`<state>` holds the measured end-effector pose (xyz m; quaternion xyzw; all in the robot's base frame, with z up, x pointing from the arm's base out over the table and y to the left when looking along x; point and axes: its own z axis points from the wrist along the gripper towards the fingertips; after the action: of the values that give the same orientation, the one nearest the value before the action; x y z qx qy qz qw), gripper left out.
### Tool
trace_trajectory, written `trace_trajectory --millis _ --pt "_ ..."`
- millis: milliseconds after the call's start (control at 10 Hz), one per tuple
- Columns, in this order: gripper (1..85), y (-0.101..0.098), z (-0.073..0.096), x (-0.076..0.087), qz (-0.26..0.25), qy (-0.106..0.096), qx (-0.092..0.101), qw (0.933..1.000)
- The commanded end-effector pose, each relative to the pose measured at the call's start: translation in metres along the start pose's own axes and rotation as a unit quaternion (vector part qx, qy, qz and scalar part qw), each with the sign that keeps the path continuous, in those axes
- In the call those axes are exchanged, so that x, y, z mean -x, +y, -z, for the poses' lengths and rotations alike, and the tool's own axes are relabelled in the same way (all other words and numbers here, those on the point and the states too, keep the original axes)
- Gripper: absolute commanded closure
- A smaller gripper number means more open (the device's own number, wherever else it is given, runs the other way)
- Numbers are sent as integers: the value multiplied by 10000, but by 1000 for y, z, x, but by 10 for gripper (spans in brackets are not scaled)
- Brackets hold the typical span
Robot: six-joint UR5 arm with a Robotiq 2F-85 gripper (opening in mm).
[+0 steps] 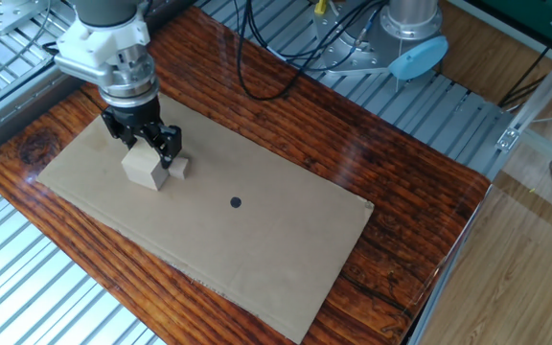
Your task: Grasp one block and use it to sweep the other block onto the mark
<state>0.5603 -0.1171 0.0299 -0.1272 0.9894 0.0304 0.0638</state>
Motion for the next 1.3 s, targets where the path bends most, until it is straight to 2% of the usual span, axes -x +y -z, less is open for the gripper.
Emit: trace_trajectory --millis 0,200,900,1000,1200 --pt "413 11 11 -9 -7 66 -36 10000" --pt "410 18 9 -6 14 -9 39 10000" --pt "410 39 -4 -13 -62 -30 26 10000" --pt "410 37 4 -17 -62 46 38 10000" --pt "410 19 30 -30 35 272 115 9996"
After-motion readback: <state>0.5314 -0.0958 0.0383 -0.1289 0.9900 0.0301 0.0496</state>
